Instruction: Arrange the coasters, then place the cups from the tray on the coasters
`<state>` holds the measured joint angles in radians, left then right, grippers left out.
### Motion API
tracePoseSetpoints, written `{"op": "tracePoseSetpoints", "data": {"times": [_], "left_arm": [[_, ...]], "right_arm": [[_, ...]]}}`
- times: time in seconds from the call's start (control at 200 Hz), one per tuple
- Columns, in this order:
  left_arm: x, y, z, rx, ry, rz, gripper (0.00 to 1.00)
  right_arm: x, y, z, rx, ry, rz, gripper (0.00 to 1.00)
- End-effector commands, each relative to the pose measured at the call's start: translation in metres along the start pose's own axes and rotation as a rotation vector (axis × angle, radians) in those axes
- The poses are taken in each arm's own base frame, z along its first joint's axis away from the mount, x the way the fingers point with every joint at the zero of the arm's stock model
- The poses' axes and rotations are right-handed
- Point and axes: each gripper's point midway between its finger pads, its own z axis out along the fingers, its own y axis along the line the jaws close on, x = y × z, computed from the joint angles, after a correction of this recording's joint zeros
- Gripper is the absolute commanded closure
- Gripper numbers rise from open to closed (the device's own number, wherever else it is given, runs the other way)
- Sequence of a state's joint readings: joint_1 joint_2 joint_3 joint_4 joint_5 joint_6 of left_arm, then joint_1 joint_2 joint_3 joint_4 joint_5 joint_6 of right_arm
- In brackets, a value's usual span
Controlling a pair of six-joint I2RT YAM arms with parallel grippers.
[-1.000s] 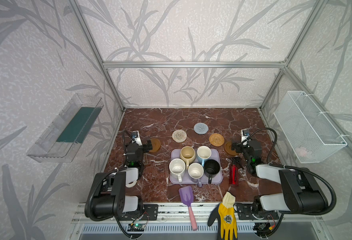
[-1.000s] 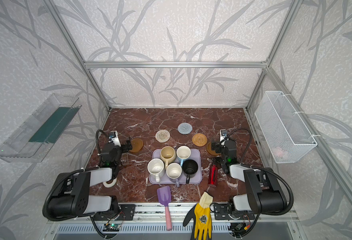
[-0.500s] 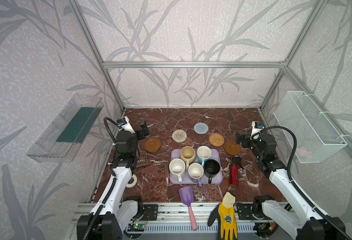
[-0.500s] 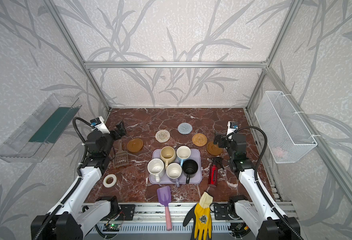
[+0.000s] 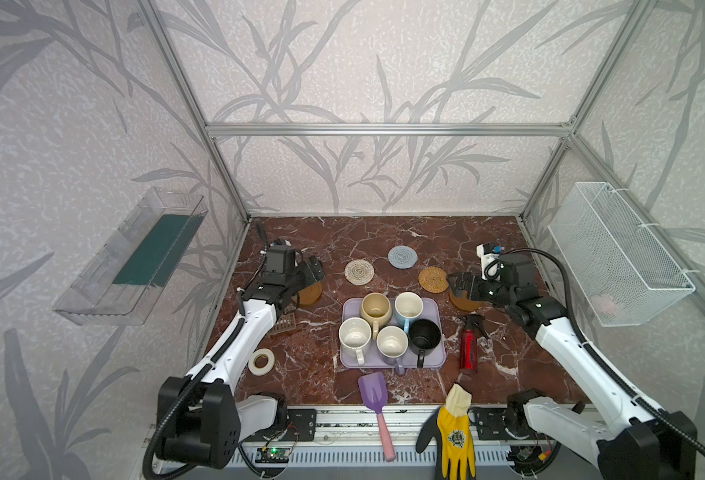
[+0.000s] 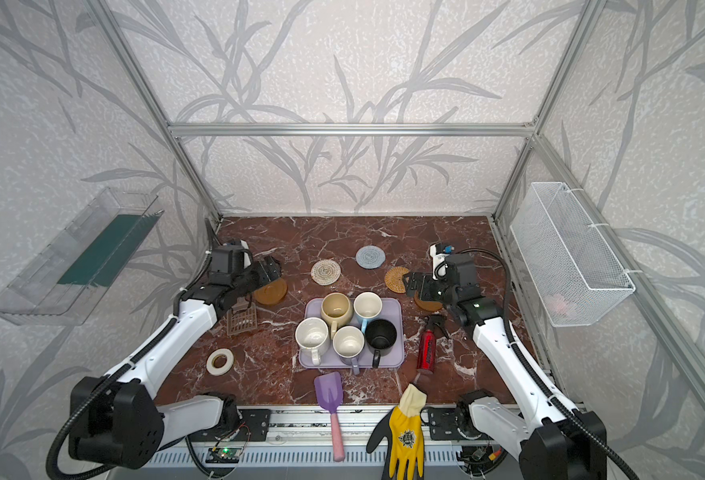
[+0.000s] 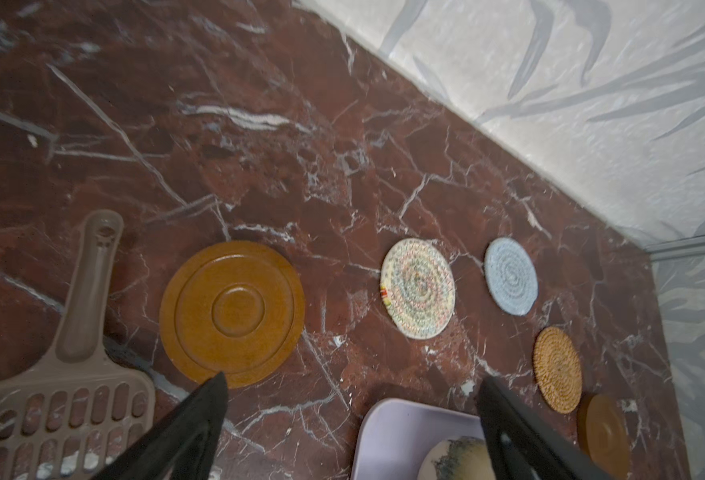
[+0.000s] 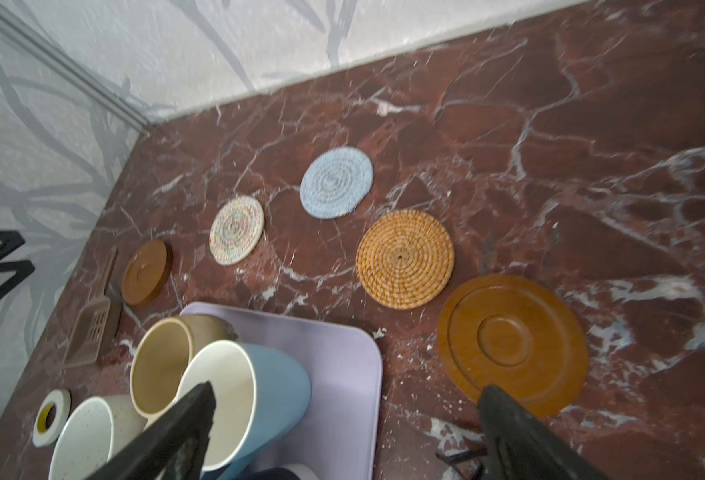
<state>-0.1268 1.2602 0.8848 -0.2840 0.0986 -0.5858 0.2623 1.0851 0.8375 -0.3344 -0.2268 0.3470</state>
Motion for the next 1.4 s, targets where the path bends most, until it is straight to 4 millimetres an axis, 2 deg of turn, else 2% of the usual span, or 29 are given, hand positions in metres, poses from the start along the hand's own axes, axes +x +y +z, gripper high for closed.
{"op": "tracePoseSetpoints", "data": {"times": [0.0,0.29,0.38,0.565,0.715,0.915,1.04,1.235,1.395], "left_arm": [[0.012,0.015,0.012,-0.102,0.069,0.023,0.07],[0.042,0.03,0.067,-0.202,0.236,0.05,0.19],[0.047,0.037,0.079,-0.247,0.271,0.061,0.22],[0.055,0.04,0.095,-0.259,0.301,0.06,0.28],[0.061,0.047,0.112,-0.311,0.321,0.098,0.29],[0.075,0.048,0.129,-0.305,0.366,0.088,0.35],[0.076,0.048,0.134,-0.302,0.37,0.089,0.41],[0.077,0.037,0.141,-0.251,0.377,0.078,0.48],[0.08,0.025,0.146,-0.219,0.382,0.075,0.49]], "right_arm": [[0.001,0.018,-0.003,-0.004,0.057,-0.036,0.02],[-0.008,0.052,-0.009,-0.152,0.015,0.003,0.01],[-0.007,0.055,-0.011,-0.173,0.008,0.013,0.02],[-0.007,0.054,-0.017,-0.161,0.006,-0.017,0.02],[-0.007,0.059,-0.019,-0.189,0.012,-0.004,0.02],[-0.006,0.06,-0.023,-0.19,0.009,0.001,0.02],[-0.006,0.059,-0.025,-0.186,0.013,0.002,0.02],[-0.002,0.063,-0.021,-0.215,0.029,-0.003,0.02],[0.001,0.067,-0.017,-0.242,0.048,-0.011,0.04]]}}
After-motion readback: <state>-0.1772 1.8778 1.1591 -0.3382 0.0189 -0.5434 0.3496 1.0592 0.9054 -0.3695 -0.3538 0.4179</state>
